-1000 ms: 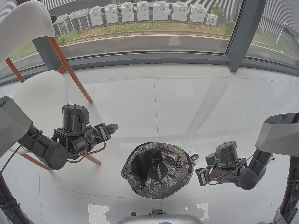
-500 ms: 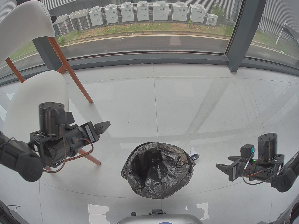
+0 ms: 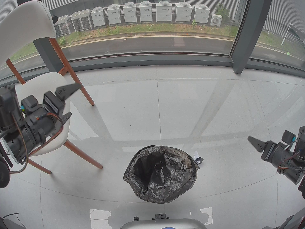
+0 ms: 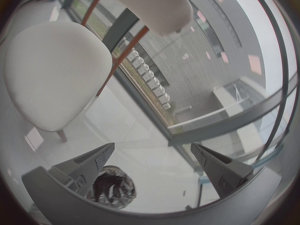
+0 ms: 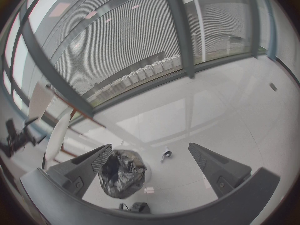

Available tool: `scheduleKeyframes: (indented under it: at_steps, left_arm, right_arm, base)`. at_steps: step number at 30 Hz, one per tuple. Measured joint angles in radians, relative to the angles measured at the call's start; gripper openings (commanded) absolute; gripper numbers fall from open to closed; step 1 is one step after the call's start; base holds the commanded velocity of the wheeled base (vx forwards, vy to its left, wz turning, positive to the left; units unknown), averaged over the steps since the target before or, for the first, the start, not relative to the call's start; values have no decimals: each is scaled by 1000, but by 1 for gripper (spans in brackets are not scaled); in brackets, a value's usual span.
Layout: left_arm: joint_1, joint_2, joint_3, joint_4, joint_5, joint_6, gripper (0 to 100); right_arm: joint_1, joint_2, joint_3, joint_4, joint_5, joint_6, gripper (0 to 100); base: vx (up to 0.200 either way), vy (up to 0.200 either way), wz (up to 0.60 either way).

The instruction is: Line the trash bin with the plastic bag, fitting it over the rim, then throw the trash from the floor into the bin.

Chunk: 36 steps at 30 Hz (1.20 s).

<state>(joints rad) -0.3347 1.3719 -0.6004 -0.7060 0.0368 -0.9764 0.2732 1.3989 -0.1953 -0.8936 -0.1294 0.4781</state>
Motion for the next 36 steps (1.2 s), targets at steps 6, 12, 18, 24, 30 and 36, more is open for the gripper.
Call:
scheduleKeyframes:
  at_steps: [6,12,18,24,30,36]
  left_arm:
    - [58,-46,-15,-1,-9,-50,100]
    - [81,-63,-3,-1,-16,-51,100]
    - [92,-74,31,0,-17,-55,100]
    - [107,-79,43,-1,-17,-66,100]
    - [135,-81,72,-1,-17,-67,100]
    - [161,-92,95,-3,-18,-68,100]
  right_arm:
    - [-60,-114,94,16,-41,27,100]
    - [-121,-196,166,61,-48,-10,100]
    - [-141,-239,176,71,-48,-19,100]
    - [-130,-260,178,91,-41,-54,100]
    - [-91,-284,178,149,-34,-85,100]
    - [-54,-301,178,193,-31,-86,100]
  base:
    - [0,0,0]
    - [0,0,0]
    - [0,0,0]
    - [0,0,0]
    - [-167,0,0]
    - [-200,0,0]
